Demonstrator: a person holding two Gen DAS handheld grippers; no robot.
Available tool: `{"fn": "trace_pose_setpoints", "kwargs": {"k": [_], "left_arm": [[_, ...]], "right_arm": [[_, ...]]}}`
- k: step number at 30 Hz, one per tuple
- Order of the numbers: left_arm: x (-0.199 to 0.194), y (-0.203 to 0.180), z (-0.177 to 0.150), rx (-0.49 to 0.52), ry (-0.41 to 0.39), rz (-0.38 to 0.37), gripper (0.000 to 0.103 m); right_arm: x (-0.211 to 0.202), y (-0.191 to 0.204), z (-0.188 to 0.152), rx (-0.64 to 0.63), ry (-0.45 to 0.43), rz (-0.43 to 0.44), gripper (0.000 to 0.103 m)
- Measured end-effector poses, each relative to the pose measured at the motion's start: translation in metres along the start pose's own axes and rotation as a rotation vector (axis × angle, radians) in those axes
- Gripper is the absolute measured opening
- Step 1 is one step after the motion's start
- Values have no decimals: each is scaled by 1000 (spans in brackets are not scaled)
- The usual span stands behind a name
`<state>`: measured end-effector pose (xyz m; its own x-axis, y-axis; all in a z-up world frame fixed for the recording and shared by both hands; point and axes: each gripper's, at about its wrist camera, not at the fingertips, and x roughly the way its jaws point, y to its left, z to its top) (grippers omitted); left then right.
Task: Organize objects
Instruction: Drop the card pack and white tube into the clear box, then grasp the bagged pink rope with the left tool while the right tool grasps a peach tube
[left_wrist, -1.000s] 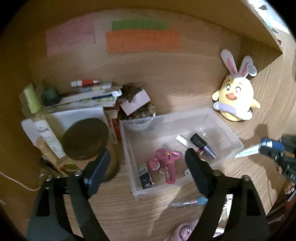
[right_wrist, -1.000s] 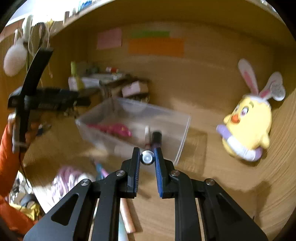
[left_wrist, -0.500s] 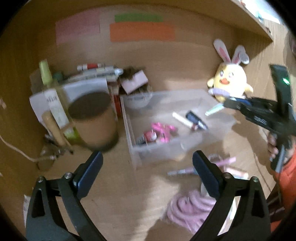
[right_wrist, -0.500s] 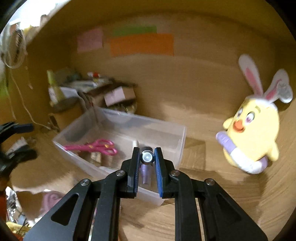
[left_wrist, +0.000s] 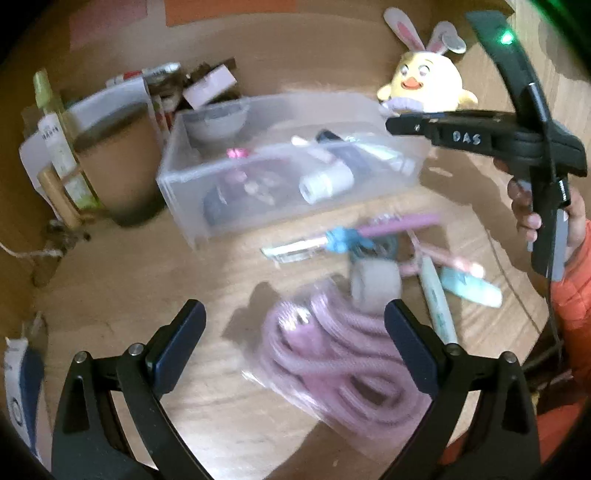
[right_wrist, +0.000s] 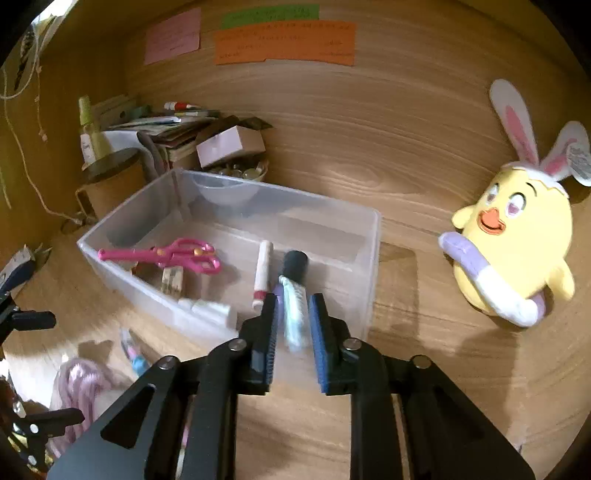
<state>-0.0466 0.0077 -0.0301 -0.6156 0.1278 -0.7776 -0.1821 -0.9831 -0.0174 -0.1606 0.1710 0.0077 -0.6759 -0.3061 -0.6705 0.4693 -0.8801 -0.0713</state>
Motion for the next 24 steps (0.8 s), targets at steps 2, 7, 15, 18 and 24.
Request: {"fn": "trace_pose_setpoints", "kwargs": {"k": [2,7,15,18,24], "left_arm": [[0,-4,-5,-3,13,-4,98],[-5,-12,-19,35,-13,56,99],[-15,12,-36,-28,6,49,101],[-20,20,-39,-40,11,87,101],[-29,30,-41,-24,18,194,101]], "right_arm": [[-10,-2,-6,-3,-16,-13,28],[-36,-5,-24,-2,-41,-9,40],[-52,-4,-66,-29,12,35,42],[-47,-4,-82,-33,61,68,42],[-36,0,-100,-19,125,159,42]]}}
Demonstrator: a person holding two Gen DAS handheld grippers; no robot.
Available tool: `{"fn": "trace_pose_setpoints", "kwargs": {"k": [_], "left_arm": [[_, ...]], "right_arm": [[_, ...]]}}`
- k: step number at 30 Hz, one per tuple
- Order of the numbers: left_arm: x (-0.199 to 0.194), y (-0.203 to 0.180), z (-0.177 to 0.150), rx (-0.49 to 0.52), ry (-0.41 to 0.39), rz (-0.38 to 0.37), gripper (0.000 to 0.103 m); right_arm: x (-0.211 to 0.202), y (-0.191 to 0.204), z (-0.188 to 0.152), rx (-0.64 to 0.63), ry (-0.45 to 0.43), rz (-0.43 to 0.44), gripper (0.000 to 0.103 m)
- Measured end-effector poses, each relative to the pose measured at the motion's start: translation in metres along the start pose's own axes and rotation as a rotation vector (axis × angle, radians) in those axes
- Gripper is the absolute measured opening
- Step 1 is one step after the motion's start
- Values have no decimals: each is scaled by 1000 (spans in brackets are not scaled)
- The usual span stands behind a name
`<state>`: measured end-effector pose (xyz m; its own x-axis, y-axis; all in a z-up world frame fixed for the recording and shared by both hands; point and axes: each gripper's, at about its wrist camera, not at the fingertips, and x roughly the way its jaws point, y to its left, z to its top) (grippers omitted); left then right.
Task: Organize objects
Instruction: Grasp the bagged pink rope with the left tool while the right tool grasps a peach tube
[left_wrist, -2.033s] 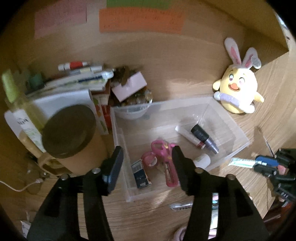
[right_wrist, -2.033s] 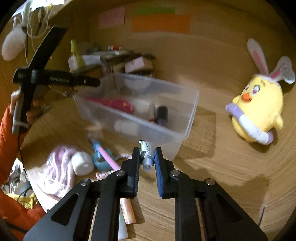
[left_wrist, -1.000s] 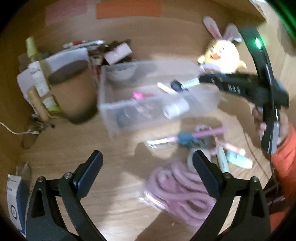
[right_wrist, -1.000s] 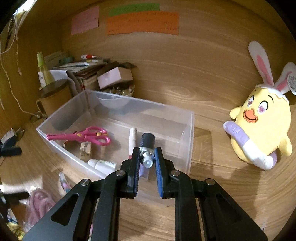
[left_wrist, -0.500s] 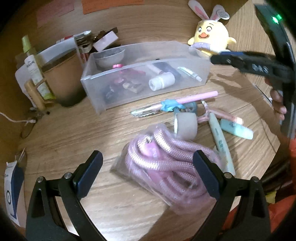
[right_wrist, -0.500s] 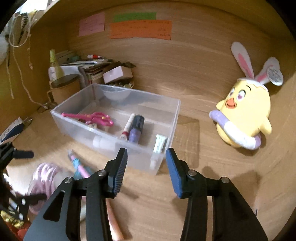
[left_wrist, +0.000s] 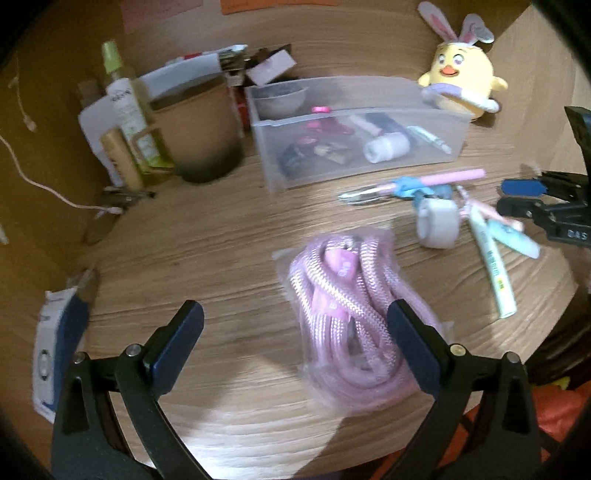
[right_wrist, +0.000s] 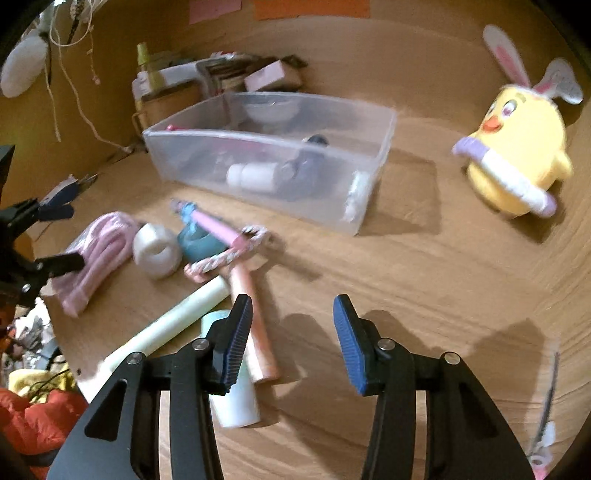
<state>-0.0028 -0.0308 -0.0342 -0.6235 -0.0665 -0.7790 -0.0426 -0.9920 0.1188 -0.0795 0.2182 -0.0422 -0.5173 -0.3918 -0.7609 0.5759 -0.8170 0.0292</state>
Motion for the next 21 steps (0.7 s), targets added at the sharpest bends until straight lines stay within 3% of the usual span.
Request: {"fn": "trace_pose_setpoints", "kwargs": {"k": [2,5,9,16,18,21], "left_arm": [[0,3,2,-24,15,-4,101],[2,1,4,-74,39,-70,101],[7,-12,6,-75,35,-101,101],[28,-14,10,-120,59,-90,99],[32,-12,10,-143,59,-111,90],[31,-17,9,-114,28,-76,70]], "right_arm": [[3,2,-2,1,10,28,42],[7,5,-1,-11,14,30,41],[13,5,3,-3,31,42,30],[13,5,0,-5,34,23,14],[12,4,-1,2,27,10,14],[9,0,-3,30,11,-9,14]]}}
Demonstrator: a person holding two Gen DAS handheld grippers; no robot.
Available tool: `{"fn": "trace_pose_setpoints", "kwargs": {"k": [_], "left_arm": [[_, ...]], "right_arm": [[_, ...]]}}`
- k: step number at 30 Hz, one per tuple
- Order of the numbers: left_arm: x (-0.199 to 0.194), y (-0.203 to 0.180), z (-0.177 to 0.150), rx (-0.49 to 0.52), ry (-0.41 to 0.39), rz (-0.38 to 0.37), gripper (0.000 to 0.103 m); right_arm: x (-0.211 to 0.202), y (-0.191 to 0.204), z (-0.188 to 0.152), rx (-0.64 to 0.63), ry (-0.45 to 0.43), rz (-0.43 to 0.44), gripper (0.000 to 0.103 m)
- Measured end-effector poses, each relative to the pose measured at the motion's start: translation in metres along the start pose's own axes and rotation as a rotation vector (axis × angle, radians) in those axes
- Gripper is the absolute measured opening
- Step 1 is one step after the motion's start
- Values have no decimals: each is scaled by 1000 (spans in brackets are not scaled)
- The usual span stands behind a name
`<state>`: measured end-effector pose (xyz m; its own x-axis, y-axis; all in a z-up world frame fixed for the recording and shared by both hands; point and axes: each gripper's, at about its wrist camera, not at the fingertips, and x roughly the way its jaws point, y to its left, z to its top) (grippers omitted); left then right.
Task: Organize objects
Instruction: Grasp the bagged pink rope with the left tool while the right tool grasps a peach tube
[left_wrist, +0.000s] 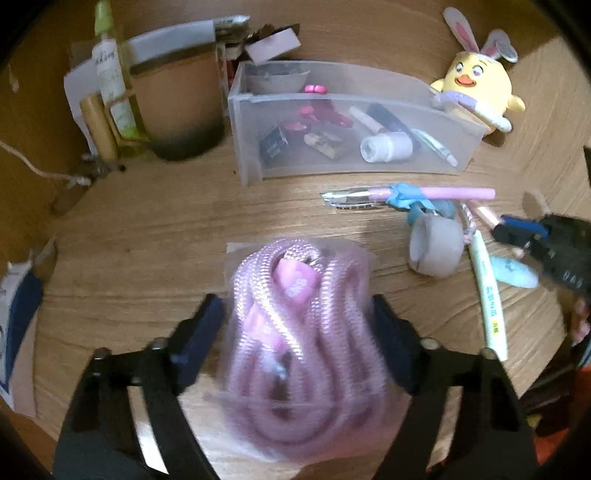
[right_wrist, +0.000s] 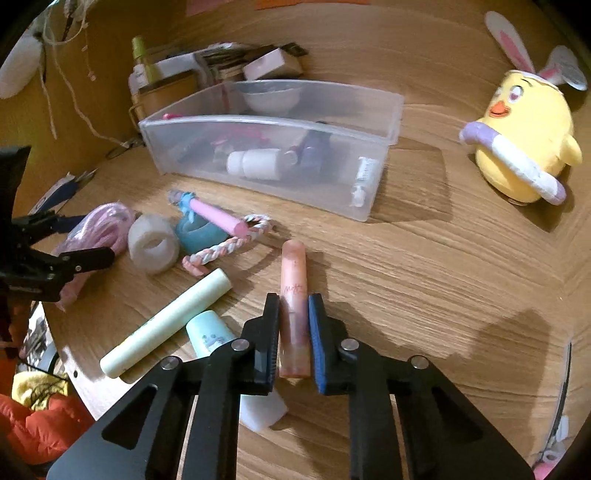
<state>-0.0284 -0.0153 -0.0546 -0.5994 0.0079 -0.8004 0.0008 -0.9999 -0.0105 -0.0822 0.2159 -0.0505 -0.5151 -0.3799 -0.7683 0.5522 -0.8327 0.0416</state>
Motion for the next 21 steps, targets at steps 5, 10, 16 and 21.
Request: {"fn": "trace_pose_setpoints", "kwargs": {"k": [5,10,16,21], "left_arm": [[-4,-4,-3,30,-30,3,61],[-14,-2,1,27,-60,-20,55],[-30,8,20,1,-114,-49,50],[-48,15,38,-18,-187,-66,48]], "right_arm": [[-11,-15,4,77,-45,-14,14],[-23,-23,13,123,-92,5,14],[-39,-21,32,123,-166,-5,14],[-50,-18,46,125,-224,8,14]]}}
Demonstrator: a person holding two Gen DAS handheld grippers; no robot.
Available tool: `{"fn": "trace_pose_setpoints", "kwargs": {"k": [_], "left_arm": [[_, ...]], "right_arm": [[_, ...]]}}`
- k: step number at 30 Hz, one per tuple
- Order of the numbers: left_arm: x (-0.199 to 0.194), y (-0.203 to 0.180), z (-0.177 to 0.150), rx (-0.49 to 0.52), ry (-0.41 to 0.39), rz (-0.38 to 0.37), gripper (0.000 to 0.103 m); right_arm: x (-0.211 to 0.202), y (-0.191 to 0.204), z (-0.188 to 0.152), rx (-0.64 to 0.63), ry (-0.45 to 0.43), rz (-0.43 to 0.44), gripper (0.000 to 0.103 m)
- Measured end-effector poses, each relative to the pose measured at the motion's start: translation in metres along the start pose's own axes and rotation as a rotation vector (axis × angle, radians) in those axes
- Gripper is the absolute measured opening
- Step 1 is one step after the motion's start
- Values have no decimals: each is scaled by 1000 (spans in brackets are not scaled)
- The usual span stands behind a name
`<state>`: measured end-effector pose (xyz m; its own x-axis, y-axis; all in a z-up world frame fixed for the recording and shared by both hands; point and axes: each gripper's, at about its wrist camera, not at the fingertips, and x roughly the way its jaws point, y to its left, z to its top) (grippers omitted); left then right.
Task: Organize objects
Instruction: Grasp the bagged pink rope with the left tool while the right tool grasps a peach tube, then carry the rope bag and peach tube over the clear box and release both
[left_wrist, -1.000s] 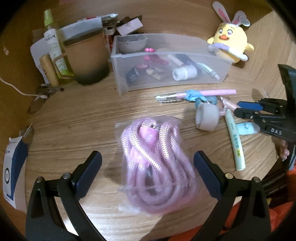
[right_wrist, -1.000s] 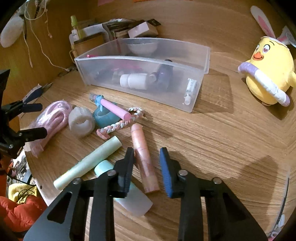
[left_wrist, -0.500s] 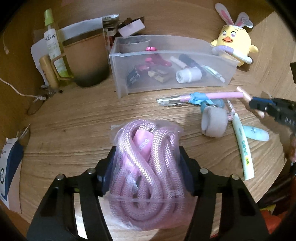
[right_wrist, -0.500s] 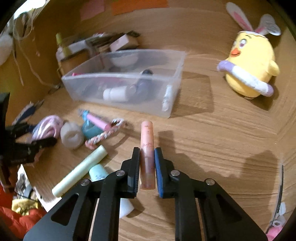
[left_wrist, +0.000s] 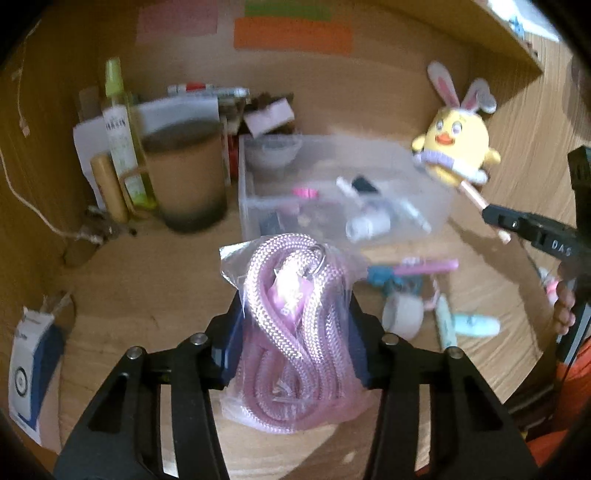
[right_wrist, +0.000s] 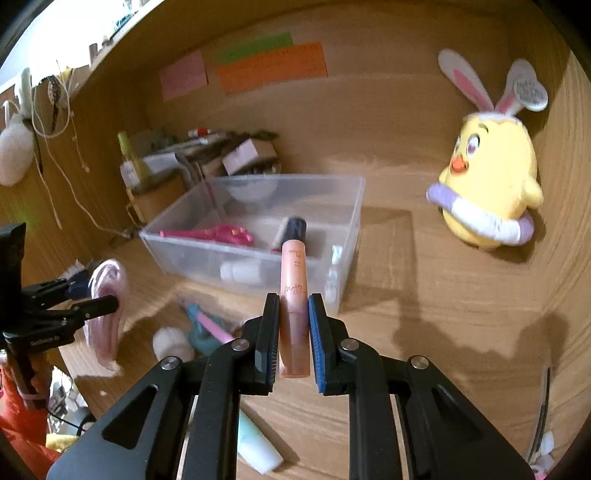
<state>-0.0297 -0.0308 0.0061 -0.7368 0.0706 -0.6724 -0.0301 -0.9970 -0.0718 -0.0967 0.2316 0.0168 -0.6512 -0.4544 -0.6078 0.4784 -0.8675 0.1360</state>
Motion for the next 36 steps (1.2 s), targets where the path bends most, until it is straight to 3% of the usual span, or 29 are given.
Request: {"fn": "trace_pose_setpoints", "kwargs": {"k": [9,14,26,36], "left_arm": [[-18,14,43,-25,-104,-34,48],[-14,24,72,-29,-120,-33,48],[43,30,127,-15,-42,-15,48],[89,7,144,46,33,-68,49]], "right_arm": [[0,9,34,-13,-75,1,14],[14,12,51,-17,-78,-5,14],[66,14,65,-24,18,-25,14],[110,19,61,-44,117,-16,14]]}}
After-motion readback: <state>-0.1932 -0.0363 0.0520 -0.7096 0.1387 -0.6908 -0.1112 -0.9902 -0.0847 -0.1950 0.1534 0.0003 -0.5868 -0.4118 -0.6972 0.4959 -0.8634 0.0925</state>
